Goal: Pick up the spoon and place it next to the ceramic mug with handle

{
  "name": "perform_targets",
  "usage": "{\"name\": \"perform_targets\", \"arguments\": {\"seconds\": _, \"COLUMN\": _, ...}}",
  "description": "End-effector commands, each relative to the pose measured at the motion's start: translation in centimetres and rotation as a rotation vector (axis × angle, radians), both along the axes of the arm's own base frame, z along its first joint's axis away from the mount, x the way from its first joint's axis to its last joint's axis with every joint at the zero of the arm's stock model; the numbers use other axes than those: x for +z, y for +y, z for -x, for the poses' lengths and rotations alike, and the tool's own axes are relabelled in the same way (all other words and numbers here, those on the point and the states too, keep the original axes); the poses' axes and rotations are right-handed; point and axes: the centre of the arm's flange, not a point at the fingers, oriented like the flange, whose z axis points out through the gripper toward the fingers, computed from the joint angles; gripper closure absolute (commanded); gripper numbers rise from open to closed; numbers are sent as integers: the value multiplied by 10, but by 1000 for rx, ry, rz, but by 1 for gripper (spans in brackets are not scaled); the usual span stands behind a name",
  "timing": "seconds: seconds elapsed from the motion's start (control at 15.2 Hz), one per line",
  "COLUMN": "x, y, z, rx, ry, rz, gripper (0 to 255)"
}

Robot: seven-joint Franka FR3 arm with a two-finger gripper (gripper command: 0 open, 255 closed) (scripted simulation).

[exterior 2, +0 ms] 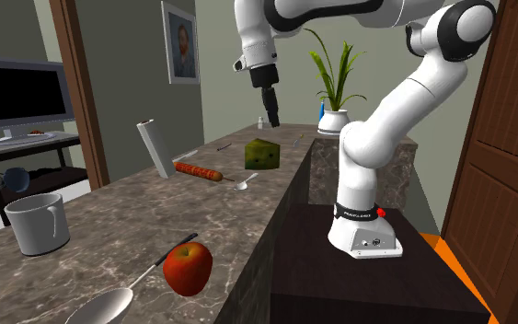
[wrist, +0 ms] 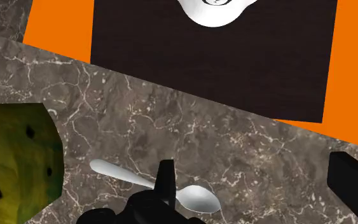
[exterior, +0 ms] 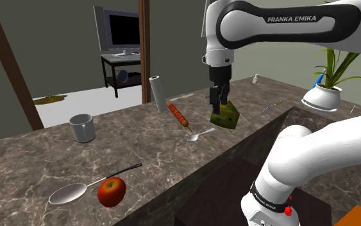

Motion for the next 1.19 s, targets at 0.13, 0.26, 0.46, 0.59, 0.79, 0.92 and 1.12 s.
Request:
{"name": "perform_targets", "arguments": {"seconds": 0.13, "x": -21, "y": -8, "z": -3, "rx": 127, "ry": -9, "rz": 12, "gripper": 0}}
{"name": "perform_targets", "arguments": {"seconds": 0.26, "x": -43, "y": -16, "z": -7, "rx": 253, "ry": -18, "rz": 25, "gripper": 0}}
{"name": "perform_targets", "arguments": {"seconds": 0.46, "x": -74, "y": -27, "z": -16, "rx": 443, "ry": -32, "rz": 44, "gripper": 0}}
{"name": "perform_targets", "arguments": {"seconds": 0.59, "x": -95, "y": -34, "z": -23, "rx": 570, "ry": -41, "rz": 56, "gripper": 0}}
{"name": "perform_targets", "arguments": {"seconds": 0.79, "x": -126, "y": -43, "z": -35, "rx": 760, "ry": -55, "rz": 75, "gripper": 0}}
{"name": "perform_targets", "arguments": {"seconds": 0.92, "x": -147, "y": -48, "z": -45, "rx": 887, "ry": -64, "rz": 87, "gripper": 0}}
{"name": "perform_targets", "arguments": {"seconds": 1.12, "x": -168, "y": -51, "z": -55, "rx": 1017, "ry": -73, "rz": 100, "gripper": 0}}
